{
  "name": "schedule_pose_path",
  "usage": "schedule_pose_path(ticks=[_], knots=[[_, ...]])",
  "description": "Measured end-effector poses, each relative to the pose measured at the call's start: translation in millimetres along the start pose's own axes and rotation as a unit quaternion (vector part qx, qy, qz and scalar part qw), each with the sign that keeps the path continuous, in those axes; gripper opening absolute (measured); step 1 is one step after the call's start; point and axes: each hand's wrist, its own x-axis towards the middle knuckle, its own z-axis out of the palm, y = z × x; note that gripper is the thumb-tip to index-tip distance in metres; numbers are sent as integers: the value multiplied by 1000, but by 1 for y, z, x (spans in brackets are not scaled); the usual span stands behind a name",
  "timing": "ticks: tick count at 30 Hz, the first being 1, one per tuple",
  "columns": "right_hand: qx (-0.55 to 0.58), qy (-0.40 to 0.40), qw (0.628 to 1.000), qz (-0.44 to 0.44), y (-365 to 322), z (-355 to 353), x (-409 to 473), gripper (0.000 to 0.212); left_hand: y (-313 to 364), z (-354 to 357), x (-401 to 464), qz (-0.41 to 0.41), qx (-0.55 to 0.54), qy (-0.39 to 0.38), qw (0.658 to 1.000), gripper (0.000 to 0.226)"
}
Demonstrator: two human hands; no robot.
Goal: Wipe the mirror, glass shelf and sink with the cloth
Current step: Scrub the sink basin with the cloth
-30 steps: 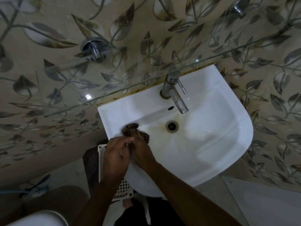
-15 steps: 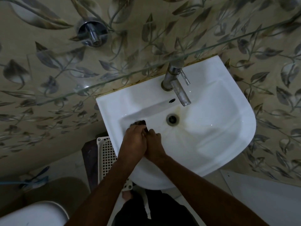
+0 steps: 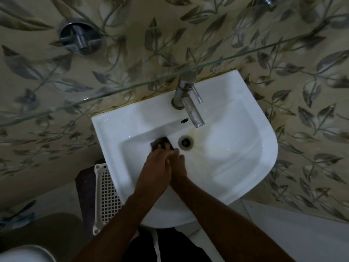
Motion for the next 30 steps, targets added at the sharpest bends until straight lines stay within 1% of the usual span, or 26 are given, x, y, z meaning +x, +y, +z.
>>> schedule_pose_path(ticks=[2,3,4,5,6,8,10,11,13,15,16,18,20,22,23,24,25,26,29,30], knots=[[11,-13,997,-77,0,-4,-14,46,5,5,3,-3,-4,-27,1000,28],[14,9,992,-122,8,-7,-14,41,7,7,4,-1,2,-37,999,31],[14,35,988,-148,20,-11,-10,38,8,9,4,0,4,-37,999,32],[-22,60,985,-162,34,-13,-4,40,8,9,3,8,2,-31,999,33],[-70,76,980,-168,51,-20,3,47,9,8,2,22,-4,-24,999,33],[-127,72,982,-116,90,-33,21,57,11,8,0,46,-12,-17,999,32],[-149,57,987,-32,125,-44,35,59,10,10,-2,40,-17,-18,999,31],[-159,64,985,5,138,-48,40,59,8,12,-2,30,-19,-18,999,31],[-143,83,985,56,146,-51,45,59,5,18,-2,18,-12,-22,1000,32],[-94,66,990,83,132,-45,43,59,3,25,-1,15,1,-19,1000,33],[-77,53,993,74,119,-40,39,59,1,28,1,15,3,-17,1000,34],[-48,29,998,17,88,-28,25,58,2,32,7,13,9,-18,1000,34],[18,-15,999,-31,56,-19,7,56,6,36,14,-1,8,-5,1000,32],[112,-73,989,-61,29,-17,-19,59,11,38,17,-24,-20,41,999,34],[172,-100,977,-70,19,-18,-32,61,11,37,15,-32,-31,61,997,37],[205,-117,967,-97,14,-19,-45,64,10,36,13,-35,-36,63,997,39],[203,-123,963,-129,12,-21,-56,65,6,35,11,-31,-34,48,998,40],[165,-120,965,-168,12,-23,-64,61,2,34,9,-27,-29,29,999,40],[81,-88,961,-249,39,-29,-73,25,-8,36,2,-27,-14,5,1000,36],[55,-92,961,-254,57,-33,-70,26,-9,39,-1,-23,-9,3,1000,35]])
